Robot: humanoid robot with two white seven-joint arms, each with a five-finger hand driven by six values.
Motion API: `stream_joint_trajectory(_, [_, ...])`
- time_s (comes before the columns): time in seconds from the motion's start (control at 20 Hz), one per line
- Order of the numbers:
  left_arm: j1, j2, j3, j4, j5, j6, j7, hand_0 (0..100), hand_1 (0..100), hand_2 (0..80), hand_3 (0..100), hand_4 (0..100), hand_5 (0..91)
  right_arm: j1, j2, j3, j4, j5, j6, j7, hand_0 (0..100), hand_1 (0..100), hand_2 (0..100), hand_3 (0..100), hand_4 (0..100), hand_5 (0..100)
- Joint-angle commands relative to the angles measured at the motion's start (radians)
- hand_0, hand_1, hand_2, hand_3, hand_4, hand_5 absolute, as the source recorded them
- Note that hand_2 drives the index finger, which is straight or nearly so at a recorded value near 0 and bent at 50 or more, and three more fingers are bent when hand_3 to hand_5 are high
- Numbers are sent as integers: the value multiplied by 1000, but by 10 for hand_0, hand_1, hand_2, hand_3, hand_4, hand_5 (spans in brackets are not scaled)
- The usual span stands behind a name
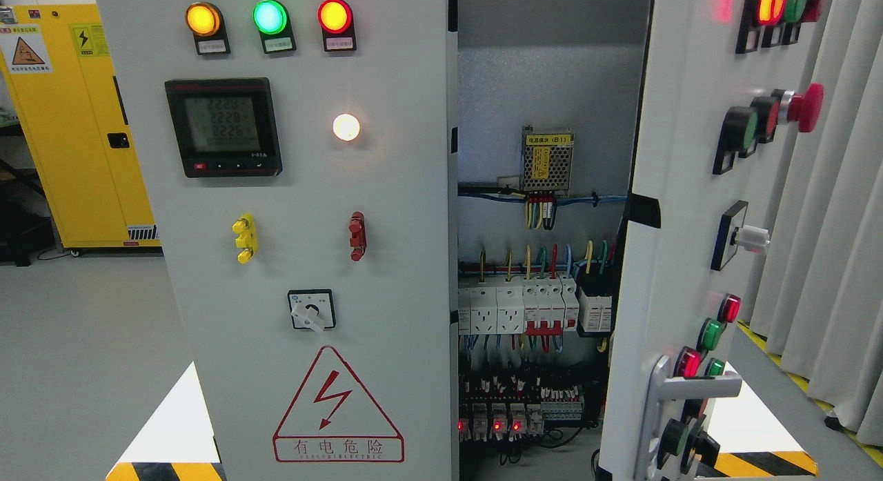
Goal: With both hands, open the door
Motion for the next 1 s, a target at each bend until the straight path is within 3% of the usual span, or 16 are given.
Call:
stream_joint_trajectory(0.0, [-232, 95, -55, -145, 161, 115, -6, 0, 0, 0, 0, 0, 0, -1, -1, 0, -1, 0, 0, 0, 244, 0, 0, 0, 0, 0])
stream_joint_trajectory(0.1, [-344, 89, -102, -142, 185, 169, -6, 0, 0, 0, 0, 0, 0, -1, -2, 0, -1, 0, 0, 0, 244, 0, 0, 0, 0, 0])
stream_joint_trajectory(0.25, [-522, 95, -231, -139, 255, 175, -5, 0, 0, 0, 0, 0, 0, -1, -1, 0, -1, 0, 0, 0, 244, 0, 0, 0, 0, 0])
stream_joint_trajectory(0.35, [-611, 86, -251, -134, 283, 192, -3, 0, 0, 0, 0, 0, 0, -1, -1, 0, -1, 0, 0, 0, 244, 0, 0, 0, 0, 0])
stream_joint_trajectory(0.55, [-760, -37, -284, -56, 281, 327, -2, 0, 0, 0, 0, 0, 0, -1, 1, 0, -1, 0, 0, 0, 244, 0, 0, 0, 0, 0])
stream_joint_trajectory(0.95, [-967, -169, -474, 114, 271, 335, 6, 0, 0, 0, 0, 0, 0, -1, -1, 0, -1, 0, 0, 0, 244, 0, 0, 0, 0, 0])
